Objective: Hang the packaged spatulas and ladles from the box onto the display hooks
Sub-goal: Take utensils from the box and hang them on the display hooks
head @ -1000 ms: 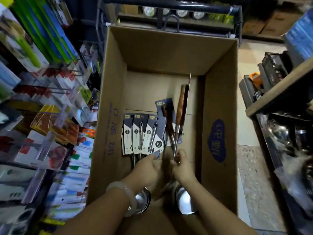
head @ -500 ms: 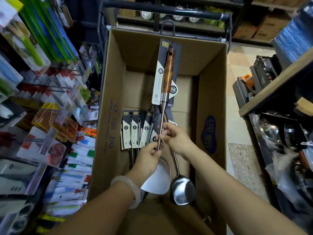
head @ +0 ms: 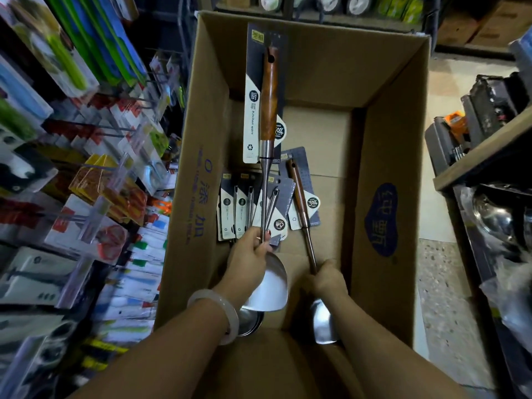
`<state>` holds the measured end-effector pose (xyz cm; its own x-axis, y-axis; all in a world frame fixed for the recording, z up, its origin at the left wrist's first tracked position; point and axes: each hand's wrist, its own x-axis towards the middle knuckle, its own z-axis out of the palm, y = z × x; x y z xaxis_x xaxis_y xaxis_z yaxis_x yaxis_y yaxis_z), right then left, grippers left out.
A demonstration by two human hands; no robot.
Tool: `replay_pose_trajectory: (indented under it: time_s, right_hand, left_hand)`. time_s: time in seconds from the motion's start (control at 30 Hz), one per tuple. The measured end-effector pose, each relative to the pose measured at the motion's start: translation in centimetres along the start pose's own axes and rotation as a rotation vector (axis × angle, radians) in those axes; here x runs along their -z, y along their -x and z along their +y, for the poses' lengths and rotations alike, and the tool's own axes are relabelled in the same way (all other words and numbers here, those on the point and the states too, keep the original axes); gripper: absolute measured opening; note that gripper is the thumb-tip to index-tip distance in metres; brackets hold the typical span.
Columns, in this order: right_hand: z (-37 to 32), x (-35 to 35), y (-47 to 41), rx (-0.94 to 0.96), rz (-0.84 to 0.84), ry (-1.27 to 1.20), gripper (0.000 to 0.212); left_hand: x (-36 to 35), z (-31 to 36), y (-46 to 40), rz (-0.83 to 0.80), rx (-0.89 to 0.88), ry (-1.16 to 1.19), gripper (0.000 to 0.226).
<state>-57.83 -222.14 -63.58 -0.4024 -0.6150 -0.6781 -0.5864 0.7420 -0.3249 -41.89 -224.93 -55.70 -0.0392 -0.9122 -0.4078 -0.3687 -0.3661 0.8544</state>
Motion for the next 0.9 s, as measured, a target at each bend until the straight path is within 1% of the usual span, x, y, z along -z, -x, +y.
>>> replay_pose_trajectory:
  time_s: [0.13,0.2,0.3,0.37,0.47,0.53,0.57,0.63,0.67,0.77,0.9]
  right_hand:
    - [0.7,-1.1,-1.1,0.011,0.042,0.075,0.030]
    - [0.7,-1.0,-1.5,0.058,0.038,0.093,0.030]
    - [1.0,-0.5,-1.2,0.149,0.021,0.076,0.027]
    - [1.5,-0.2,-0.8,0.185,0.008,0.009,0.025]
    - [1.8,0.3,-0.7,0.192,0.002,-0.165,0.025]
    - [1.1,0.9,-0.2,0.219,0.002,-0.321,0.014]
    - [0.4,1.3,0.2,0.242,-0.004,-0.383,0.013]
    - [-1.0,1.9,0.7,0.301,-0.030,-0.488,0.025]
    - [-1.6,2.1,0.9,0.326,-0.061,-0.543,0.026]
    - [-3.4,2.8,1.9,0.418,-0.124,-0.579,0.023]
    - [-5.4,4.1,4.0,0.587,-0.120,-0.534,0.022]
  left_hand:
    - [0.0,-0.7,-0.2,-0.019,0.028,0.026,0.021]
    - [0.1,-0.8,-0.3,-0.016,0.037,0.030,0.017]
    - [0.4,-0.9,-0.4,0.000,0.046,0.022,0.019]
    - [0.6,-0.8,-0.2,0.014,0.060,0.022,0.014]
    - [0.8,-0.6,0.1,0.037,0.081,0.017,0.007]
    - [0.9,-0.4,0.4,0.063,0.088,0.020,0.008]
    - [1.0,-0.2,0.6,0.075,0.091,0.024,0.008]
    - [1.2,0.2,1.0,0.100,0.090,0.039,0.012]
    - [1.4,0.5,1.2,0.113,0.087,0.043,0.014]
    - [2.0,1.4,2.1,0.137,0.065,0.023,0.010]
    - [3.1,2.9,3.5,0.202,0.002,0.042,0.008]
